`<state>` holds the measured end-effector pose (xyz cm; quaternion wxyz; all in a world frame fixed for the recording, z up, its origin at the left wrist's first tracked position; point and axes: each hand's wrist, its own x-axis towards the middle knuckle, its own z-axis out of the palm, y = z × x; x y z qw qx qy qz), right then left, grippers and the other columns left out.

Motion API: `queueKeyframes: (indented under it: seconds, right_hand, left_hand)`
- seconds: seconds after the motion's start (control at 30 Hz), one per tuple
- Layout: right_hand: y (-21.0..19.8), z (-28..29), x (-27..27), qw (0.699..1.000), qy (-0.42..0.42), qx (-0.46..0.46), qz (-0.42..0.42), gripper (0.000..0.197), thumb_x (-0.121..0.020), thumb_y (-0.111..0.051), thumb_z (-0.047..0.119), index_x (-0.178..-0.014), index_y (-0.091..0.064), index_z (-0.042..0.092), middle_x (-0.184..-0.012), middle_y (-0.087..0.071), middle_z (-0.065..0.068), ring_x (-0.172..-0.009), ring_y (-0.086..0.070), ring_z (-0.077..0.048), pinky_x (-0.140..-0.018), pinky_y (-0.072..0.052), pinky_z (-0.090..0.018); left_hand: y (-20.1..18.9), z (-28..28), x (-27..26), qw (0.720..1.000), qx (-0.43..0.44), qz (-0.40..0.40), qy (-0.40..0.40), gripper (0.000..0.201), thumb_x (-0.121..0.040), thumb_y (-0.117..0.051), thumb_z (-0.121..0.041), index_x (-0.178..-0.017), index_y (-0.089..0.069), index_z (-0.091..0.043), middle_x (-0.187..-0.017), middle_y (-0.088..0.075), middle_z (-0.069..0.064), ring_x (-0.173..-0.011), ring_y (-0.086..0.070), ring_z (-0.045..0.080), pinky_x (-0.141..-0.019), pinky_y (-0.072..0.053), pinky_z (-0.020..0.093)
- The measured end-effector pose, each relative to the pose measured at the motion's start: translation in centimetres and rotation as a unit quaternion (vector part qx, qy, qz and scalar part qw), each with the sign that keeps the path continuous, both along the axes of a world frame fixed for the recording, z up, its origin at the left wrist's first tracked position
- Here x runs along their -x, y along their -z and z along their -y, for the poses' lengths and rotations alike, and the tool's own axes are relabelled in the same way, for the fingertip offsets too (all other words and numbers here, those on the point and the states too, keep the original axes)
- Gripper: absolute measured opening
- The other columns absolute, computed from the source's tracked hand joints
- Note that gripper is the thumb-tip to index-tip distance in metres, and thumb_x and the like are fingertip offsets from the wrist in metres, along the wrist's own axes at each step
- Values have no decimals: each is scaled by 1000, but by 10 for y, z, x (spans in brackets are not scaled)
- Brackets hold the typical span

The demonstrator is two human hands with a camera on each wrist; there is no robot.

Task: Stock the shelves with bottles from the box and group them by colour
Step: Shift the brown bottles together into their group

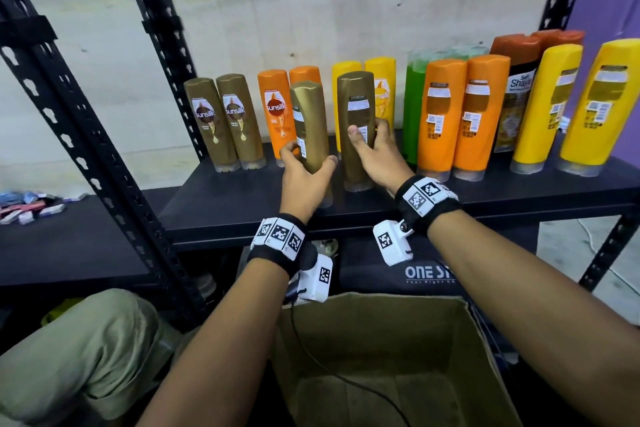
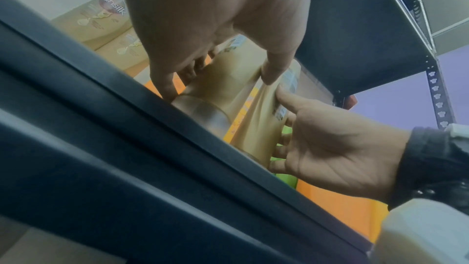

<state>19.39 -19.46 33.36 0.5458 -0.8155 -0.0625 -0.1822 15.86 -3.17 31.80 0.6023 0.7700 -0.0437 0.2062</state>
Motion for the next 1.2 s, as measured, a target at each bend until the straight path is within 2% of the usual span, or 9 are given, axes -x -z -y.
queueKeyframes:
  seconds: [0.1, 0.2, 0.4, 0.53, 0.73, 0.87, 1.0, 1.1, 1.2]
  right_hand:
    - [2, -1, 1, 999, -18, -35, -6, 66, -95, -51, 66, -142, -29, 26, -133, -56, 2, -123, -58, -21, -103, -50, -45]
    - [4, -4, 2, 999, -13, -48, -3, 65, -93, -53, 67, -138, -28, 28, -118, -57, 11, -113, -61, -17, -100, -53, -45]
    - [5, -10, 6, 998, -1, -62, 6, 67, -93, -54, 65, -141, -26, 28, -123, -58, 6, -115, -61, -21, -100, -53, -49]
    - [4, -12, 14, 999, -1, -44, 21, 65, -96, -48, 66, -146, -24, 31, -136, -58, 3, -123, -59, -23, -104, -51, -49]
    - [9, -2, 32, 996, -13, -60, 58, 63, -96, -45, 66, -148, -25, 36, -135, -58, 8, -119, -60, -17, -102, -50, -40]
    - [6, 13, 43, 995, -15, -60, 75, 69, -93, -45, 69, -149, -29, 31, -137, -59, 4, -121, -59, -16, -103, -50, -39]
    - [4, 34, 56, 991, 2, -82, 105, 75, -90, -43, 72, -151, -28, 31, -139, -53, 13, -125, -52, -7, -104, -43, -30]
    - [0, 52, 64, 990, 14, -86, 110, 75, -88, -42, 76, -149, -30, 34, -139, -56, 17, -128, -53, -7, -110, -43, -35]
    - [-4, 71, 73, 985, 48, -89, 138, 68, -90, -43, 74, -146, -33, 36, -134, -53, 32, -122, -52, 8, -106, -40, -18]
  left_hand:
    - [1, 3, -1, 1000, 16, -2, 2, 76, -87, -73, -41, -146, -29, -21, -129, -53, -4, -112, -55, 14, -92, -42, 26]
    - [3, 6, -3, 1000, 24, 0, 2, 68, -87, -73, -42, -141, -37, -21, -129, -57, -3, -113, -58, 16, -92, -45, 26]
    - [3, 11, -2, 999, 39, 31, -4, 56, -91, -72, -31, -134, -38, -19, -123, -57, -2, -109, -60, 17, -77, -45, 13]
    - [1, 13, 5, 998, 48, 40, -2, 61, -90, -72, -26, -138, -37, -18, -131, -57, 5, -112, -60, 20, -90, -51, 26]
    - [1, 20, 16, 997, 66, 51, -5, 47, -88, -73, -25, -122, -40, -24, -115, -63, 2, -99, -64, 18, -81, -51, 26]
    - [-2, 34, 25, 996, 64, 53, 10, 51, -88, -71, -21, -130, -43, -16, -116, -65, 4, -98, -66, 16, -83, -53, 28]
    - [-5, 56, 31, 995, 73, 63, 36, 55, -87, -71, -19, -134, -42, -17, -120, -65, 2, -105, -65, 16, -91, -53, 31]
    - [-8, 76, 34, 993, 83, 62, 57, 53, -88, -73, -20, -131, -43, -20, -118, -64, -2, -105, -65, 12, -94, -53, 33]
    - [-11, 98, 36, 992, 93, 52, 72, 54, -87, -73, -22, -132, -43, -22, -122, -65, -1, -109, -64, 14, -97, -52, 35]
